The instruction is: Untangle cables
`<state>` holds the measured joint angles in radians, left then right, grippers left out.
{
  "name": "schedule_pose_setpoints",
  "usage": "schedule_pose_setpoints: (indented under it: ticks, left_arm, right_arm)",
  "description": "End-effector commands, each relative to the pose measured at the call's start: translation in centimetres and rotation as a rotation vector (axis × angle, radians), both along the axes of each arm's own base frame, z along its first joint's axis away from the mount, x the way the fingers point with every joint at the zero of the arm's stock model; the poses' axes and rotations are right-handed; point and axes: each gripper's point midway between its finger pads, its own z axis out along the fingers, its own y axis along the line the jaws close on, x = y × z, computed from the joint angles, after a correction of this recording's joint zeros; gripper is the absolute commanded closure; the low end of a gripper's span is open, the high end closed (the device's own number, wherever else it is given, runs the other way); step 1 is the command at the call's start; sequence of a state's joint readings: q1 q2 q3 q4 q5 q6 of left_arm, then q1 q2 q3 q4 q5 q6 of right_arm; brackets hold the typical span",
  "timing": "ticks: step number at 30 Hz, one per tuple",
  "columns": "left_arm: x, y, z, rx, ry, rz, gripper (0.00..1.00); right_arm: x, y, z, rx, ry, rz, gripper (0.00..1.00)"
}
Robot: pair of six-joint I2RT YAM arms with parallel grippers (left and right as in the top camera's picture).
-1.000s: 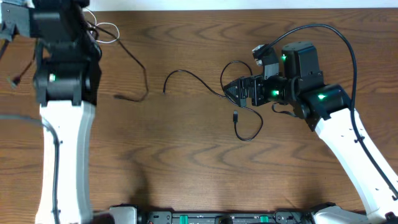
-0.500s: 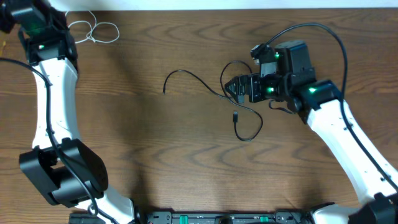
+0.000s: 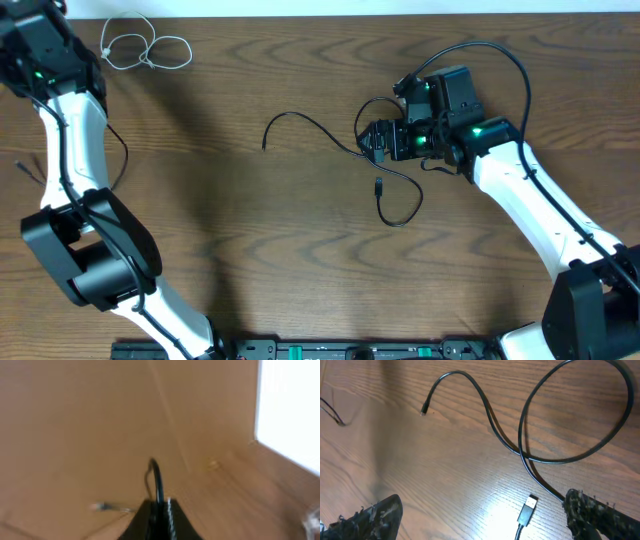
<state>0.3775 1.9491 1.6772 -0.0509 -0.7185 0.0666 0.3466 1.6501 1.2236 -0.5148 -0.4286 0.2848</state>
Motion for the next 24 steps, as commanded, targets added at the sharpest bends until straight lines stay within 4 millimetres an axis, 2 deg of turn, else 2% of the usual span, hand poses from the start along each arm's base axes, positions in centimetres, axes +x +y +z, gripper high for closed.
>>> schedule_pose_setpoints:
  ticks: [1, 4, 7, 15, 20, 24]
  left_arm:
    - [2.8, -2.8, -1.8, -0.163, -0.043, -0.206, 0.92]
    - [3.6, -4.7, -4.0, -0.268, -0.012, -0.311, 0.93]
    - [3.2, -4.9, -5.2, -0.287, 0.021, -0.306, 0.93]
    - [0.0, -1.8, -7.9, -0.236, 0.12, -0.117, 0.92]
    - [-0.4, -1.1, -10.4, -0.273, 0.145, -0.079, 0.93]
    - [-0.4, -1.1, -11.5, -0.285, 0.159, -0.074, 0.93]
  right_arm:
    - [-0.1, 0.4, -0.1, 0.008, 0.012, 0.001, 0.01]
    - [-0.1, 0.5, -0.1, 0.01, 0.015, 0.004, 0.01]
    - [-0.2, 0.5, -0.1, 0.012, 0.016, 0.005, 0.01]
    - [-0.6, 1.0, 0.1, 0.04, 0.027, 0.028, 0.01]
    - [-0.5, 1.0, 0.1, 0.04, 0.027, 0.027, 0.01]
    - [-0.5, 1.0, 0.1, 0.04, 0.026, 0.027, 0.01]
